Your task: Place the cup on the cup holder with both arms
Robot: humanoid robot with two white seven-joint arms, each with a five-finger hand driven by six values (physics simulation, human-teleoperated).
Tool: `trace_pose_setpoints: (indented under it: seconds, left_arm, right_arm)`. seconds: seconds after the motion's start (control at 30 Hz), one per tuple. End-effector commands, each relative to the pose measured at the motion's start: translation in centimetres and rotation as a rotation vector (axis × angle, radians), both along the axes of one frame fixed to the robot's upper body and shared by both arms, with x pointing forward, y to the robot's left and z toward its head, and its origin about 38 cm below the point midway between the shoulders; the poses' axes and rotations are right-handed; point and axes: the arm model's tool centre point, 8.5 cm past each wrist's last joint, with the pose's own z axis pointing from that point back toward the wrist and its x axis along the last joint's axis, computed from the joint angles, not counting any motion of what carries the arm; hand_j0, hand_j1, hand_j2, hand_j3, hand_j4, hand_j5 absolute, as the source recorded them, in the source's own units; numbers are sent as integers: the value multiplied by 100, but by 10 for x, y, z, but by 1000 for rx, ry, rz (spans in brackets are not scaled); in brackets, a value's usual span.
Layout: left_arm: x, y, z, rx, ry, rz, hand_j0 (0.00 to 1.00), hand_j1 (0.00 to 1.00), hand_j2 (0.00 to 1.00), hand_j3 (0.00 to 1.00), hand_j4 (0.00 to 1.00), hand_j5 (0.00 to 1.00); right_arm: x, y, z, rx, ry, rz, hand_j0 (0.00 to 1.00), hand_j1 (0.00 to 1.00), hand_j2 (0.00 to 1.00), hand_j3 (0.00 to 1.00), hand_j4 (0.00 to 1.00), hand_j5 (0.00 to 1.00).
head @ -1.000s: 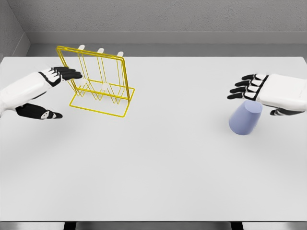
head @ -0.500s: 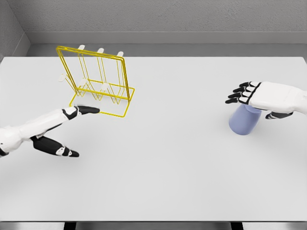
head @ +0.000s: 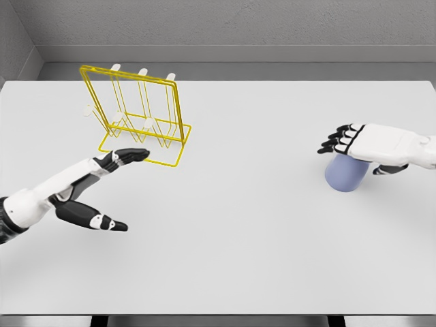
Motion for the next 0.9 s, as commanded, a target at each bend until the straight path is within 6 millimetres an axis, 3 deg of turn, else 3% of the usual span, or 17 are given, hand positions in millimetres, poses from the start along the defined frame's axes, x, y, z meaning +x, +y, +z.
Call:
trace_pose_setpoints:
  seconds: [0.0,0.2,0.53,0.87]
  left_arm:
    - [0,-4,0,-40,21,2,100,100,100,100,100,100]
    - [5,-6,-2,-89,91,30,100,100,100,100,100,100]
    - [0,-12,-24,-17,160,28,100,100,100,100,100,100]
    - [2,-14,-28,-5,194,38,100,100,100,100,100,100]
  right_arm:
    - [1,-1,-3,0,6,-8,99,99,99,99,99,99]
    - [1,-2,-4,-25,-1,-6,80,80,80,80,80,80]
    - [1,-1,-4,-28,-4,-1,71,71,71,71,71,71]
    - [4,3,16,-17,-48,14,64,64,64,64,64,64]
